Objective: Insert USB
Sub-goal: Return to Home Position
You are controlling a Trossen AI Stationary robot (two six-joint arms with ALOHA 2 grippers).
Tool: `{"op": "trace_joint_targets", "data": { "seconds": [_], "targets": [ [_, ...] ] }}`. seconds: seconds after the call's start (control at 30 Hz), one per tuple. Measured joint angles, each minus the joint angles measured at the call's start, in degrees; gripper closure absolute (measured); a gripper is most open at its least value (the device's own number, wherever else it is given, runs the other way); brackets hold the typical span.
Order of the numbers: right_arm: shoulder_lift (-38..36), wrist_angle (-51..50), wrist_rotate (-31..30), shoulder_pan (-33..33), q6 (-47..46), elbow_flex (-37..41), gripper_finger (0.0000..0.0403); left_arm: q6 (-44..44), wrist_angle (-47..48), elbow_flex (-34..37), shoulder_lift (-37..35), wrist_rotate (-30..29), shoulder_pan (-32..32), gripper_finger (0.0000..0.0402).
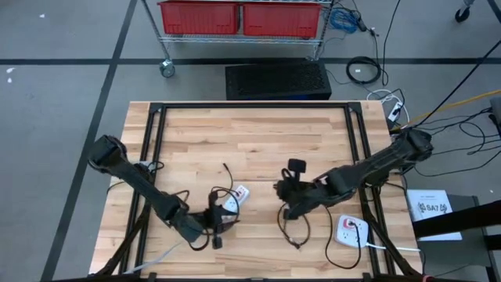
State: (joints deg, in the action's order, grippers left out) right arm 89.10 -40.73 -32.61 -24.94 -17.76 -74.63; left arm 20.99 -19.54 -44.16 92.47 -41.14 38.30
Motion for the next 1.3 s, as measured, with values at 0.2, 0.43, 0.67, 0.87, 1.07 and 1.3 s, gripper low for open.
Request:
{"op": "trace_joint_targets", "data": {
  "seconds": [0.2, 0.43, 0.67, 0.87, 1.07, 1.3],
  "targets": [
    [-5.5, -0.8, -1.0, -4.3, 2.2, 0.0, 0.0401, -10.7, -1.0, 0.0, -8.9, 0.6, 0.5, 0.0333],
    [-11.7, 1.4, -2.2, -6.8, 6.6, 3.6, 0.0402, -20.7, 0.3, -0.1, -18.2, 3.9, -1.1, 0.0395],
    [-24.4, 16.9, 0.4, -5.6, 12.4, 19.9, 0.0403, -24.5, 8.4, -0.1, -23.4, 15.2, -9.9, 0.0398],
    [-38.2, 31.7, 1.7, -2.6, 19.0, 35.3, 0.0403, -29.2, 8.2, -0.1, -26.7, 22.6, -17.9, 0.0398],
    [-54.3, 35.8, 7.0, 0.8, 23.2, 45.6, 0.0403, -31.9, 9.2, 3.1, -32.2, 23.7, -22.4, 0.0399],
    [-72.1, 36.1, 15.1, 9.4, 25.8, 53.2, 0.0403, -30.9, -0.9, 12.6, -34.1, 31.1, -32.8, 0.0399]
  ]
}}
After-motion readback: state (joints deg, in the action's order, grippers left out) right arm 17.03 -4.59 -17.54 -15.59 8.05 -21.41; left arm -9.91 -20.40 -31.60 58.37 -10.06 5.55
